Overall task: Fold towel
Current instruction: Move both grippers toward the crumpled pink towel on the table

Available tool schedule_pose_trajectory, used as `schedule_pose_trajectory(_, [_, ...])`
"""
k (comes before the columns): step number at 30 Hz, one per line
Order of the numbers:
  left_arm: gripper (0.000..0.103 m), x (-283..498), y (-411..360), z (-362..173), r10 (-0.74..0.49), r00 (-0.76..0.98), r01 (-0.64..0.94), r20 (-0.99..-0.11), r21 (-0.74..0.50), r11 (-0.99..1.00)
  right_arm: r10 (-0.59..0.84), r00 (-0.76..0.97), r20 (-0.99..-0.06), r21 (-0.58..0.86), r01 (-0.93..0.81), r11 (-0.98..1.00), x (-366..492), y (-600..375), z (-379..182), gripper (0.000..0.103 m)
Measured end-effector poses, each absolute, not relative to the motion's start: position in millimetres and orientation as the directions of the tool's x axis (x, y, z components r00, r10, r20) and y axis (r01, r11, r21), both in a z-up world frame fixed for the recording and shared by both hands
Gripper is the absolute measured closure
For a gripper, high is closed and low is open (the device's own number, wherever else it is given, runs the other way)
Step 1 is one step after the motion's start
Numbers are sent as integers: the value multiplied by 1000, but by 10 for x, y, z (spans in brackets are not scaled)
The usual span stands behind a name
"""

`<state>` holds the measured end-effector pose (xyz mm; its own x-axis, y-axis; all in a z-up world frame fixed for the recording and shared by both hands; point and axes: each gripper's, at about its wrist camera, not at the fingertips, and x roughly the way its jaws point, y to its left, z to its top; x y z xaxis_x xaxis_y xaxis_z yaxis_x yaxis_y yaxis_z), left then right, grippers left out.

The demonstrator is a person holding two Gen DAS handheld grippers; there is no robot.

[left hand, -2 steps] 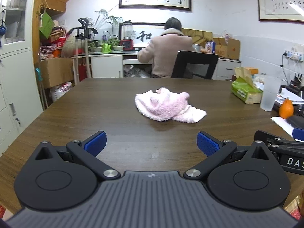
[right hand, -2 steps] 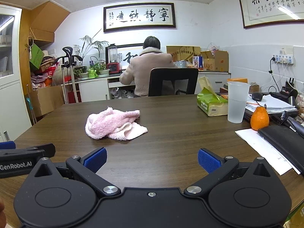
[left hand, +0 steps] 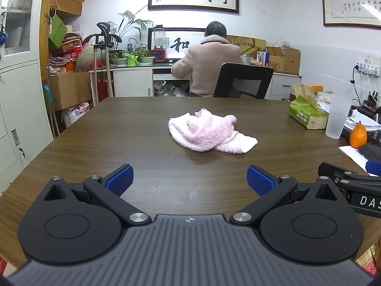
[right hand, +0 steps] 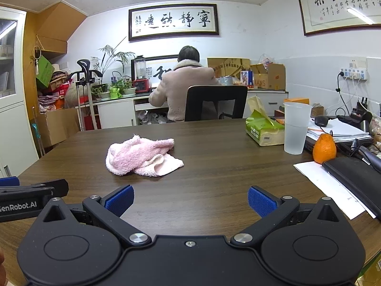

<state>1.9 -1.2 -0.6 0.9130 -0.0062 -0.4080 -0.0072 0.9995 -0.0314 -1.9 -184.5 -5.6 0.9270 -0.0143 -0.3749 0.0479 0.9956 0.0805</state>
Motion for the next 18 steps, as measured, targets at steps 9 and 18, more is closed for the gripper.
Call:
schedule_pose_trajectory(9, [0,12,-11,-22,15,910,-21,-414,-10,1000,-6,923,-385,109,52,993,-2,-1890,-75,1])
schedule_pose_trajectory(18, [0,180,12,-87,10,902,-21,-432,-21,1000,-8,924,-381,82,42,996,-29,-1822,-52,1])
